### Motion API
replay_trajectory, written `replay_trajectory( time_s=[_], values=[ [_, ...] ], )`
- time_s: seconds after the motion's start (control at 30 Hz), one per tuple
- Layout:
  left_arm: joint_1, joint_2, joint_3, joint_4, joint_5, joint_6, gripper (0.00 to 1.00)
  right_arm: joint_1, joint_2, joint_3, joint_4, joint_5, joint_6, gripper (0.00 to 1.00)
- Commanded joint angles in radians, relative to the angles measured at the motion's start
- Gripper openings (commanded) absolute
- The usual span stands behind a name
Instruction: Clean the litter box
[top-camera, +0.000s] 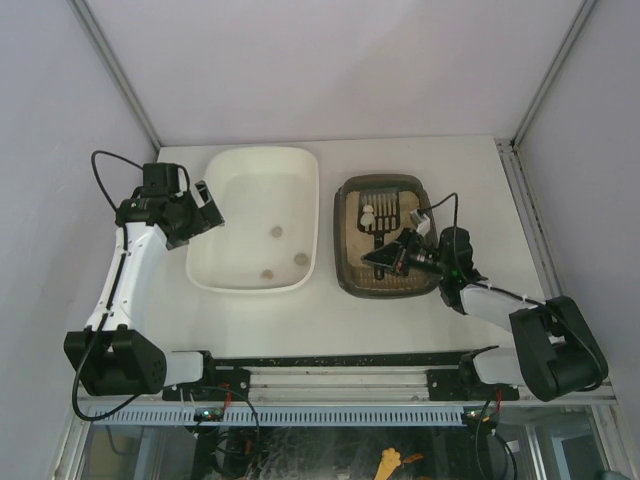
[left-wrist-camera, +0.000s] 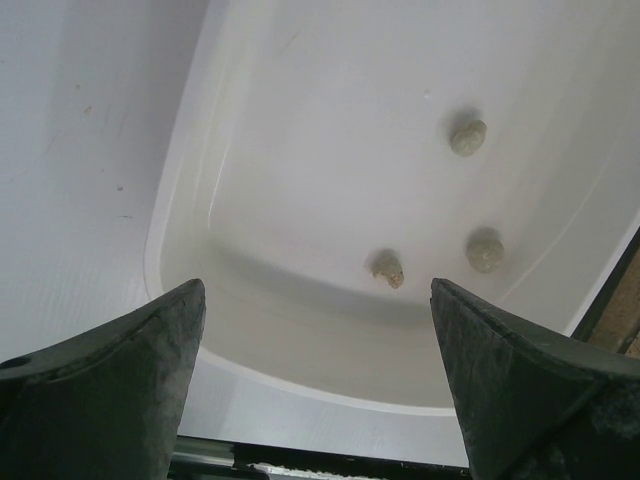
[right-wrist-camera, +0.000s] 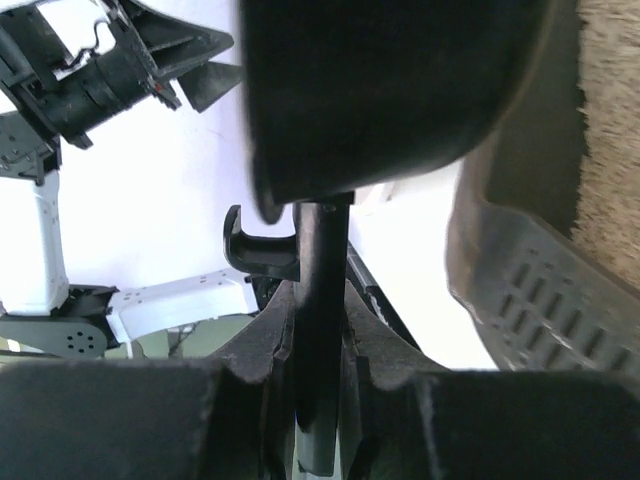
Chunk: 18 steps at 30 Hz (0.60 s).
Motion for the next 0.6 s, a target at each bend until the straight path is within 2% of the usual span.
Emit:
replay_trajectory(
  time_s=[0.0,0.13,0.23,0.33,0.47,0.57],
  values=[
    [0.007,-0.036,0.003,0.032,-0.057,0.033,0.97,0.094,-0.074,0.180,-0.350,0.049,-0.267,0.00],
    [0.038,-0.042,0.022,0.028,-0.053,0.028,0.97,0.148,-0.049,0.307,-0.566,0.082,-0.348,0.00],
    [0.053,-0.044,0.021,0.025,-0.062,0.017,0.96,0.227,-0.007,0.448,-0.766,0.182,-0.448,0.00],
    [0.082,-0.058,0.034,0.022,-0.060,0.010,0.96,0.317,0.058,0.541,-0.836,0.261,-0.477,0.00],
    [0.165,-0.074,0.049,0.026,-0.052,-0.009,0.95,0.433,0.176,0.724,-1.005,0.423,-0.529,0.00],
    [0.261,-0.057,0.045,0.027,0.007,-0.019,0.95,0.506,0.271,0.865,-1.129,0.529,-0.574,0.00]
  ],
)
